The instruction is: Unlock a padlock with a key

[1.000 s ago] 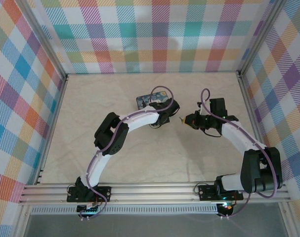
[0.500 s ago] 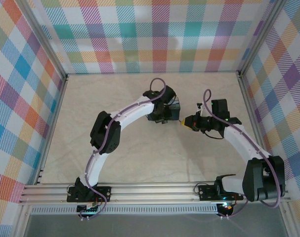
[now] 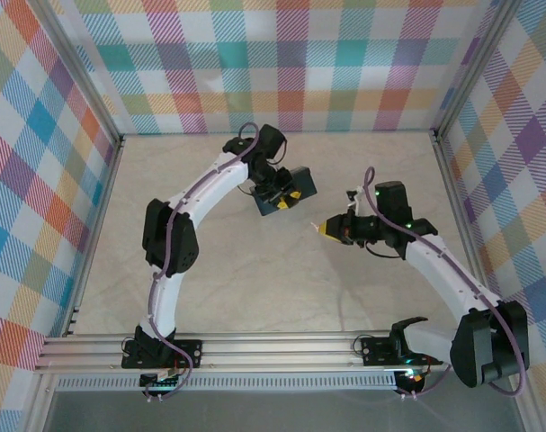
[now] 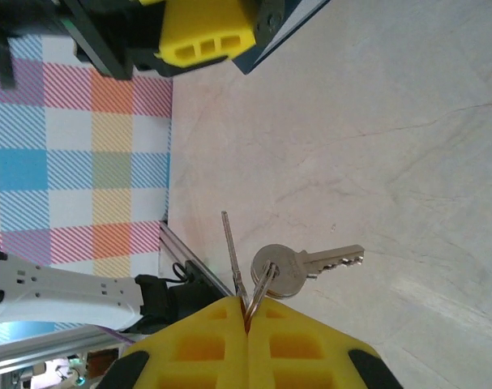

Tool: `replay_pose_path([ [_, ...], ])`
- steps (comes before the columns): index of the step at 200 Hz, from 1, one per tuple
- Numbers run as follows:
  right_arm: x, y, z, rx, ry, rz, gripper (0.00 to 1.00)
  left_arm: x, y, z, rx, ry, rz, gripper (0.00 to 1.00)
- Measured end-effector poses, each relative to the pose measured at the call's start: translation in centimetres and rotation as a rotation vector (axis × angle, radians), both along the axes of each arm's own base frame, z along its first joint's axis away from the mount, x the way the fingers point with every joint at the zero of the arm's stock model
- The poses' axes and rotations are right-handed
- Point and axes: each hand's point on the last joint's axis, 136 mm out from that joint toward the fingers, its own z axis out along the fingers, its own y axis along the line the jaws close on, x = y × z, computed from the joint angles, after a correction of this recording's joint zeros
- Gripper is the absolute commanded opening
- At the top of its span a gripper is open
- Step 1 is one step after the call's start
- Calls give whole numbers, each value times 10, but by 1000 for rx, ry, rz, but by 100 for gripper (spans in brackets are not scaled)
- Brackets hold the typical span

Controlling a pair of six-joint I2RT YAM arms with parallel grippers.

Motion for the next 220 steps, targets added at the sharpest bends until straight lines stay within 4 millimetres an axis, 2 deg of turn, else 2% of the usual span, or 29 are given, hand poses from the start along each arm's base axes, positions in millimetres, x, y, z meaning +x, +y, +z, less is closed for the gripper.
replay_pose_path([
  [22,-1,7,2,-4,-24,17,0,-7,-4,17,-60,34,19,2],
  [64,11,8,7,-1,-75,7,0,-16,-3,47,-119,35,41,3],
  [92,18,10,17,13,-149,14,0,-25,2,58,-131,39,61,2],
  [120,26,13,28,37,-220,17,0,-36,9,55,-124,78,97,2],
  [144,34,18,33,67,-259,28,0,-38,11,48,-121,99,118,2],
  [182,37,23,30,86,-256,52,0,-35,12,36,-122,115,146,2],
  [220,38,30,22,98,-224,71,0,-28,17,35,-135,105,167,2],
])
